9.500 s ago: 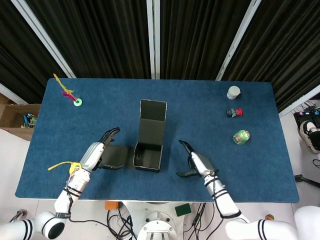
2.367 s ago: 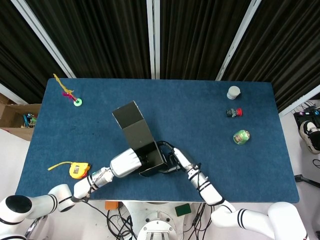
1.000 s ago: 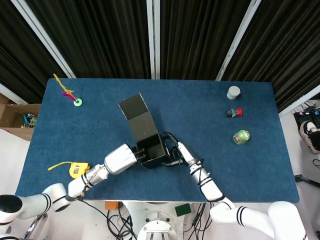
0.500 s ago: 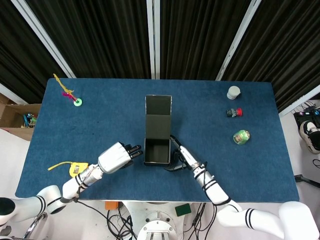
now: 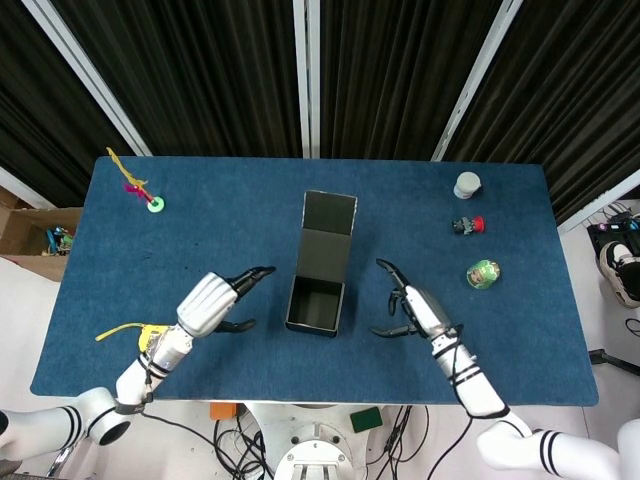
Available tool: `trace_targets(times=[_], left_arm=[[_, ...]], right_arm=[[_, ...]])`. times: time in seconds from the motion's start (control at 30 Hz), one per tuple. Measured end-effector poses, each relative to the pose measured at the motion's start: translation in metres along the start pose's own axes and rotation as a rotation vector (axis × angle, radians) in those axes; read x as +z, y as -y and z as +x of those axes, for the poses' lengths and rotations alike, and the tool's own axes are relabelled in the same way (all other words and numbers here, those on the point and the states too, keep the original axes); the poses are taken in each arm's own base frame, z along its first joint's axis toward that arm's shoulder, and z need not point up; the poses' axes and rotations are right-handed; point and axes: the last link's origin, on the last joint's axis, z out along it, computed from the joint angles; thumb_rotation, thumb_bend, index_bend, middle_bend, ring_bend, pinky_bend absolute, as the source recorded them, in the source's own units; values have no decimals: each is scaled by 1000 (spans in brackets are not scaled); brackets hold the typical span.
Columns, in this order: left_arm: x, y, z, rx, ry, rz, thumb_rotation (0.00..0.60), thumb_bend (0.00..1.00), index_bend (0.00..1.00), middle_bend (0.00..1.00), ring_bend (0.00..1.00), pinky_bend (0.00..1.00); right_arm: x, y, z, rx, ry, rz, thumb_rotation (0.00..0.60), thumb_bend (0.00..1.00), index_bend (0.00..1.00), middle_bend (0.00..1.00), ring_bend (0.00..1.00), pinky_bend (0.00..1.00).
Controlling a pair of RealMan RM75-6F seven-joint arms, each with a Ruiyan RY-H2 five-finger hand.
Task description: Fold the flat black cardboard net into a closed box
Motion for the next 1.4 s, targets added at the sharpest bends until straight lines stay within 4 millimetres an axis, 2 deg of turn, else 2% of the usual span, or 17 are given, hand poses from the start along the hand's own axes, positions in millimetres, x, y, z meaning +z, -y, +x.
trace_targets(times=[0.13, 0.3, 0.43, 0.6, 0.7, 1.0, 1.4], left_arm=[[-3, 7, -4, -228, 34, 94, 600, 97, 1, 92, 642, 979], [-7, 15, -19, -467, 109, 195, 600, 97, 0, 47, 638, 979], [-4, 17, -37, -611, 175, 255, 600, 98, 0, 26, 635, 979], [11, 14, -59, -684, 224, 265, 600, 98, 0, 23, 634, 979], [20, 11, -66, -713, 236, 261, 600, 98, 0, 23, 634, 980], [39, 8, -77, -799, 276, 256, 600, 98, 0, 23, 634, 982], [53, 2, -86, -900, 306, 242, 600, 98, 0, 37, 634, 983]], right_arm=[[-8, 16, 29, -19, -67, 60, 600, 2, 63, 231, 652, 1000], [-15, 49, 67, -30, -132, 132, 600, 3, 69, 242, 654, 1000], [-17, 68, 84, -25, -164, 160, 600, 3, 69, 244, 654, 1000], [-17, 67, 83, -22, -152, 144, 600, 2, 69, 246, 654, 1000], [-17, 65, 80, -19, -148, 137, 600, 3, 69, 249, 656, 1000], [-20, 57, 82, -11, -159, 117, 600, 3, 69, 256, 658, 1000], [-20, 45, 82, -14, -163, 98, 600, 4, 74, 258, 661, 1000]])
